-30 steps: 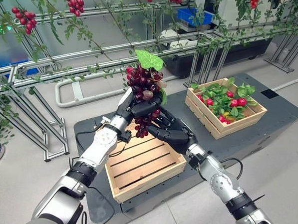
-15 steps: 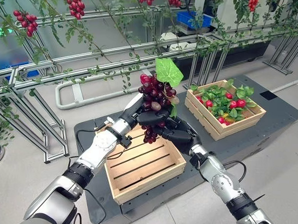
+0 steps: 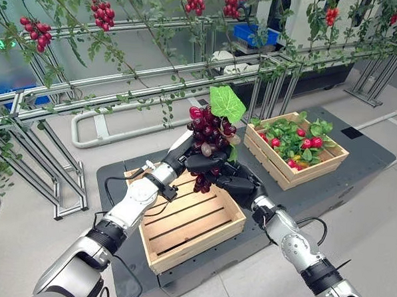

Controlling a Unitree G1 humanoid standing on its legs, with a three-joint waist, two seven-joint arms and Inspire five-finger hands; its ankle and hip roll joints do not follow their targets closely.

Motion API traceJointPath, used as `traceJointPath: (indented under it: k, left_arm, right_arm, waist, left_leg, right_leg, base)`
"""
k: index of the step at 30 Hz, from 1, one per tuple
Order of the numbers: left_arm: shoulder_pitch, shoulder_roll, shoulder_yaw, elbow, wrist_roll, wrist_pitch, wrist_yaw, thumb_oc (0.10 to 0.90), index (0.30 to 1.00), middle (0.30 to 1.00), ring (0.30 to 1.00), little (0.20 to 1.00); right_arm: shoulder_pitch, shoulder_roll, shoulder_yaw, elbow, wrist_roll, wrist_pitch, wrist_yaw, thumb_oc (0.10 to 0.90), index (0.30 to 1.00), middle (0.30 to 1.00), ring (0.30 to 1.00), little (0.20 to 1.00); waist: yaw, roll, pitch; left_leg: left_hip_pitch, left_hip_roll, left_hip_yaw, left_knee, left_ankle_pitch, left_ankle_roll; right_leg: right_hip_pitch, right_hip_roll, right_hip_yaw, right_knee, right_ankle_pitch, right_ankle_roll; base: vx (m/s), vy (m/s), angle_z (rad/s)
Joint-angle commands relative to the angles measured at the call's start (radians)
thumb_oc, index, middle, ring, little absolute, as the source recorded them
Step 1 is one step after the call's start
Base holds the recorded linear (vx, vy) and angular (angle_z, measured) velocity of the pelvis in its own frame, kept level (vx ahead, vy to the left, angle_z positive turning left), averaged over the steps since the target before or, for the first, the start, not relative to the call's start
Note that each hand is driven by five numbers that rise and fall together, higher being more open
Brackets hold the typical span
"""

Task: Pick up the fruits from the basket on one side to the basket on the other side

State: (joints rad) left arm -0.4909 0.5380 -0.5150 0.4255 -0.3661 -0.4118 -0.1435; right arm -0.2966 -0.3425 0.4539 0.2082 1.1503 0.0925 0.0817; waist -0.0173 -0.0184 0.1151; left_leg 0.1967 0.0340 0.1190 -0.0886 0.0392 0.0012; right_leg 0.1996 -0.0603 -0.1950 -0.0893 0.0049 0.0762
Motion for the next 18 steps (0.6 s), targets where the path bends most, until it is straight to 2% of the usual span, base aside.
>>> traceJointPath:
  k: [1, 4, 8, 12, 18]
  left_arm:
    - [-0.100, -0.139, -0.088, -0.080, -0.009, -0.176, -0.054, 0.400, 0.300, 0.300, 0.300, 0.300]
    - [-0.103, -0.151, -0.083, -0.067, -0.044, -0.155, -0.075, 0.400, 0.300, 0.300, 0.300, 0.300]
    - [-0.075, -0.188, -0.076, -0.031, -0.119, -0.101, -0.155, 0.400, 0.300, 0.300, 0.300, 0.300]
    - [-0.042, -0.227, -0.080, 0.025, -0.114, -0.079, -0.201, 0.400, 0.300, 0.300, 0.300, 0.300]
    - [-0.010, -0.255, -0.107, 0.103, -0.060, -0.086, -0.231, 0.400, 0.300, 0.300, 0.300, 0.300]
  right_arm:
    - [-0.143, 0.140, 0.039, -0.025, 0.083, -0.007, 0.167, 0.800, 0.900, 0.900, 0.900, 0.900]
    - [-0.150, 0.145, 0.042, -0.021, 0.131, 0.003, 0.209, 0.800, 0.900, 0.900, 0.900, 0.900]
    - [-0.142, 0.187, 0.026, -0.043, 0.247, -0.004, 0.324, 0.800, 0.900, 0.900, 0.900, 0.900]
    - [-0.137, 0.236, 0.017, -0.074, 0.334, -0.012, 0.405, 0.800, 0.900, 0.900, 0.900, 0.900]
    - [-0.131, 0.267, 0.018, -0.112, 0.298, -0.051, 0.430, 0.800, 0.900, 0.900, 0.900, 0.900]
  waist:
    - [0.004, 0.008, -0.077]
    - [0.006, 0.007, -0.077]
    - [0.009, 0.009, -0.078]
    - [0.012, 0.013, -0.076]
    - [0.012, 0.015, -0.075]
  left_leg:
    - [0.003, -0.004, -0.002, 0.001, -0.136, -0.018]
    - [0.005, -0.004, -0.006, 0.001, -0.136, -0.017]
    - [0.007, -0.004, -0.011, 0.001, -0.139, -0.016]
    - [0.008, -0.006, -0.015, 0.001, -0.143, -0.013]
    - [0.005, -0.009, -0.019, 0.001, -0.144, -0.009]
  right_leg:
    - [-0.014, -0.006, 0.022, 0.002, -0.054, -0.015]
    - [-0.011, -0.005, 0.020, 0.002, -0.054, -0.016]
    - [-0.009, -0.005, 0.018, 0.002, -0.057, -0.016]
    - [-0.008, -0.004, 0.019, 0.002, -0.060, -0.015]
    - [-0.012, -0.003, 0.025, 0.002, -0.064, -0.013]
  base:
    - [0.00, 0.000, 0.00]
    - [0.00, 0.000, 0.00]
    - [0.00, 0.000, 0.00]
    - [0.00, 0.000, 0.00]
    - [0.00, 0.000, 0.00]
